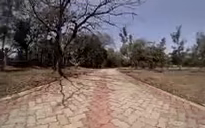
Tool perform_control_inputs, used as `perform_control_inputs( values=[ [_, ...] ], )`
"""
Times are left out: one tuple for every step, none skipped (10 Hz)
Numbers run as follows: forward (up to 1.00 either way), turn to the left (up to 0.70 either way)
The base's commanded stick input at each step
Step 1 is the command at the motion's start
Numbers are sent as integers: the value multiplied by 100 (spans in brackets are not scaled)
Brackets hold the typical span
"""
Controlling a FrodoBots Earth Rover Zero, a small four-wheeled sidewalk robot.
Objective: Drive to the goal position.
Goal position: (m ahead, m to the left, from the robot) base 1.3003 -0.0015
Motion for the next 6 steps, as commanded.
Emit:
perform_control_inputs(
  values=[
    [100, 0],
    [100, 0],
    [100, 0],
    [100, 0],
    [100, 0],
    [100, 0]
  ],
)
